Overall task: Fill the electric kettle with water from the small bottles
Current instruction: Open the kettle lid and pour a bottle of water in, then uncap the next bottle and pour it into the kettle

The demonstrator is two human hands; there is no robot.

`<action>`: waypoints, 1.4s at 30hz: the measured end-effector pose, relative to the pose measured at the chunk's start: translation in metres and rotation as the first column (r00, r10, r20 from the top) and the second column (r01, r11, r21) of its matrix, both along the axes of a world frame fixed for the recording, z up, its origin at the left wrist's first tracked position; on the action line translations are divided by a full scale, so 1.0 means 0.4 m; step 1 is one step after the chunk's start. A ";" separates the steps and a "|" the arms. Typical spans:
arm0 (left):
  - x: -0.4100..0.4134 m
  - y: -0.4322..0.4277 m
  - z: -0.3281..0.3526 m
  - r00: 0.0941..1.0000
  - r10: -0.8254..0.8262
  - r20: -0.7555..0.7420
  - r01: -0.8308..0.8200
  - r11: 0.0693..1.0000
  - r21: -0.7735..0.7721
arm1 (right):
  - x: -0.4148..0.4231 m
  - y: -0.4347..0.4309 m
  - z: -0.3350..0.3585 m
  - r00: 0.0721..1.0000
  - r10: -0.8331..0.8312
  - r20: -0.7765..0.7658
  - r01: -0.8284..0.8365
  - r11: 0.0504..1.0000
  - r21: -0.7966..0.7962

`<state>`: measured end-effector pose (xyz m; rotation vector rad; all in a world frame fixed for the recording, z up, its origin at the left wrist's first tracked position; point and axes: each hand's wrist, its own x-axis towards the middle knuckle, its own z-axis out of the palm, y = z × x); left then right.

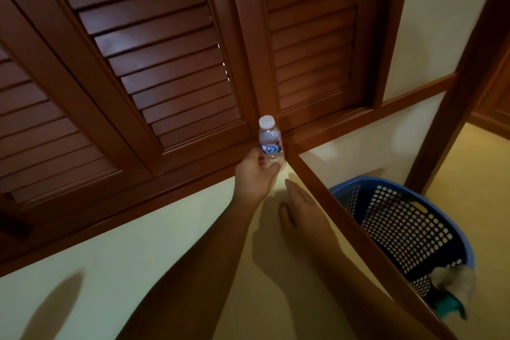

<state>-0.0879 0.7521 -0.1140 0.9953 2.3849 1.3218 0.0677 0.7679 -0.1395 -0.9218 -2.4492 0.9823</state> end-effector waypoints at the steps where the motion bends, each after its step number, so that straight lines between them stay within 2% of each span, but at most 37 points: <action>1: -0.002 0.004 0.001 1.000 -0.001 0.002 0.001 1.000 -0.002 | -0.005 0.002 -0.001 1.000 -0.006 -0.005 0.006 1.000 0.002; 10: 0.007 -0.035 0.016 1.000 -0.005 0.007 0.005 0.999 -0.035 | -0.014 0.000 -0.013 0.997 -0.019 -0.077 0.022 0.999 0.038; 15: 0.068 -0.192 0.025 0.999 0.045 0.031 -0.045 0.999 0.002 | 0.011 -0.025 -0.026 0.955 0.130 -0.267 -0.063 0.968 0.243; 17: 0.099 -0.281 0.023 0.998 0.055 0.033 -0.055 0.998 0.024 | 0.019 -0.068 -0.017 0.936 0.206 -0.286 -0.125 0.952 0.279; 22: 0.169 -0.519 0.024 0.989 0.143 0.038 -0.146 0.984 0.098 | 0.002 -0.254 0.040 0.893 0.309 -0.327 -0.284 0.951 0.125; 24: 0.197 -0.617 0.031 0.975 0.222 0.021 -0.222 0.964 0.145 | -0.010 -0.340 0.062 0.847 0.367 -0.385 -0.356 0.929 0.101; 32: 0.338 -1.017 0.068 0.857 0.514 0.045 -0.501 0.808 0.309 | 0.025 -0.709 0.112 0.631 0.544 -0.553 -0.635 0.772 0.035; 39: 0.483 -1.341 0.101 0.648 0.761 0.046 -0.691 0.561 0.457 | 0.070 -0.984 0.150 0.453 0.688 -0.568 -0.828 0.561 0.019; 42: 0.501 -1.463 0.115 0.586 0.810 0.020 -0.718 0.507 0.477 | 0.059 -1.102 0.166 0.390 0.735 -0.555 -0.886 0.463 -0.009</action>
